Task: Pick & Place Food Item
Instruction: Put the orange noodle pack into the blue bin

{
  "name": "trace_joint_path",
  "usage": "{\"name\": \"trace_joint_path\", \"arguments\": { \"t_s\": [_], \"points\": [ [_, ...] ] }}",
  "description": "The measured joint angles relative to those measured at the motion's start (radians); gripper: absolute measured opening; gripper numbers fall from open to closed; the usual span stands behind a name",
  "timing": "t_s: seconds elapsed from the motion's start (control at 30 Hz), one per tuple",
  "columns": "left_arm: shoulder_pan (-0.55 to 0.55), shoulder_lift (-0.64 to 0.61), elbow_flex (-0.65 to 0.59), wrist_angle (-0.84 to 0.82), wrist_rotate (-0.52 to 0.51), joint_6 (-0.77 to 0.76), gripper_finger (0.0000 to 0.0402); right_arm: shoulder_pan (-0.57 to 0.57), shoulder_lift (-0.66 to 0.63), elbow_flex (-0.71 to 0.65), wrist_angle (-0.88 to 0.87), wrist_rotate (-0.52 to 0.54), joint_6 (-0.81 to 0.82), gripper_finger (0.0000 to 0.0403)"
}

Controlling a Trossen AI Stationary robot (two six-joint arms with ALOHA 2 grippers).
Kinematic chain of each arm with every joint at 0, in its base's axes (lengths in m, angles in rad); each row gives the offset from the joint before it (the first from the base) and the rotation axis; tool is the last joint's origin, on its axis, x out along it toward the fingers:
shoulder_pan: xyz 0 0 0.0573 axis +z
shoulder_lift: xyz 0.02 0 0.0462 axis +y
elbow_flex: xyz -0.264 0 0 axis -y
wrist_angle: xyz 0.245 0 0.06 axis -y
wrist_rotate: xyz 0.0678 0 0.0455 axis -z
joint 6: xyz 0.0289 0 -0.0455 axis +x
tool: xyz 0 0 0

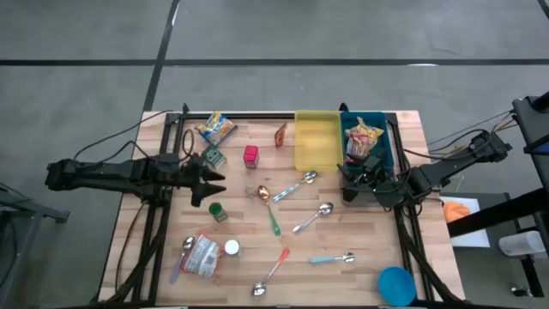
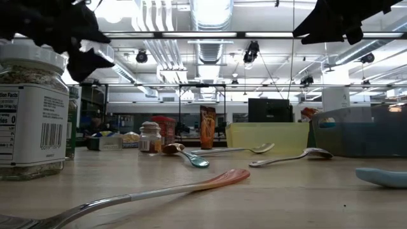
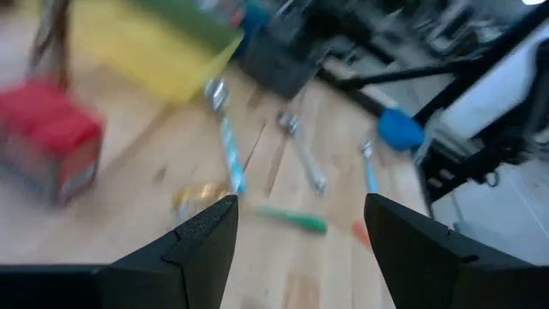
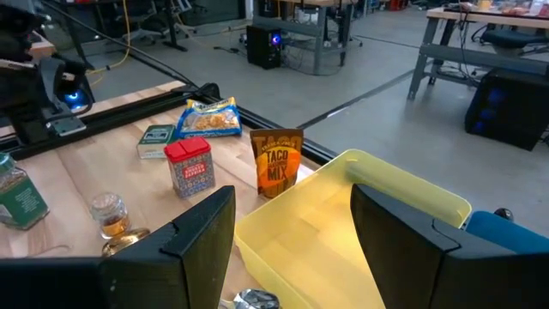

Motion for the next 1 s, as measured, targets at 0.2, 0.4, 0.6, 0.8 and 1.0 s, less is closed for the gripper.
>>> {"name": "trace_joint_path", "arguments": {
  "t_s": [0.2,0.4,0.6,0.8,1.0],
  "points": [
    [-0.035,0.022,0.135,-0.205,-0.081,-0.168,0.0259,0.0,0.001,0.0,0.0,0.0,0.0,0.0231],
    [-0.059,0.113,0.28,-0.485,-0.121,-0.408,0.0259,0.0,0.002,0.0,0.0,0.0,0.0,0.0231],
    [-0.139,0.255,0.384,-0.624,-0.117,-0.646,0.0259,0.0,0.002,0.0,0.0,0.0,0.0,0.0231],
    [-0.283,0.411,0.502,-0.804,-0.115,-0.952,0.0259,0.0,0.002,0.0,0.0,0.0,0.0,0.0231],
    [-0.465,0.534,0.593,-0.915,-0.121,-1.271,0.0259,0.0,0.003,0.0,0.0,0.0,0.0,0.0231]
  ]
}}
